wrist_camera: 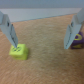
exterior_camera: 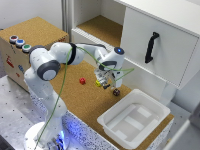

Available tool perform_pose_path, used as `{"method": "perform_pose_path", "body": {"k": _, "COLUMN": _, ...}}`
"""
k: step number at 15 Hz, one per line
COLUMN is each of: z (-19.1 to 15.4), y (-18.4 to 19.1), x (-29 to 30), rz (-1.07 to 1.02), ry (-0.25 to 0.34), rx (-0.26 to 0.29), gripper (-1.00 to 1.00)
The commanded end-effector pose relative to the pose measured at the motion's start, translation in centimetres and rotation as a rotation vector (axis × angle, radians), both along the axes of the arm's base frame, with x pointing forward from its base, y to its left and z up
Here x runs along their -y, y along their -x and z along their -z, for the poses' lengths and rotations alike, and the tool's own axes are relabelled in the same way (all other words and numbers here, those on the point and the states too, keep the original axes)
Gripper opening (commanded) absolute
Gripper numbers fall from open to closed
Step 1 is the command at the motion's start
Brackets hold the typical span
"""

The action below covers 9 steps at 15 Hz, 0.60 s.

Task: Grasp the purple block and rotate it right

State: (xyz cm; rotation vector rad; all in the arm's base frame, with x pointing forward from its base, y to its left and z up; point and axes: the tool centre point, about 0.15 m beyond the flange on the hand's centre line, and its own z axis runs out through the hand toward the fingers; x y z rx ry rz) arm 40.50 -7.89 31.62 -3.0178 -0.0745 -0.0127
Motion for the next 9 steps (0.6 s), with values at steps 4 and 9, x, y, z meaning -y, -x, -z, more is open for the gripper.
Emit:
{"method": "perform_pose_path", "body": {"k": 4, "z": 4.8, "y": 0.7, "x": -8.2, "rz": -0.189, "ry": 0.096, "rx": 0.029, "gripper": 1.00}}
{"method": "perform_pose_path", "body": {"k": 9, "z": 7.7, "y": -2.1, "x": -8.9, "rz": -0.012, "ry": 0.141, "rx": 0.109, "gripper": 1.00}}
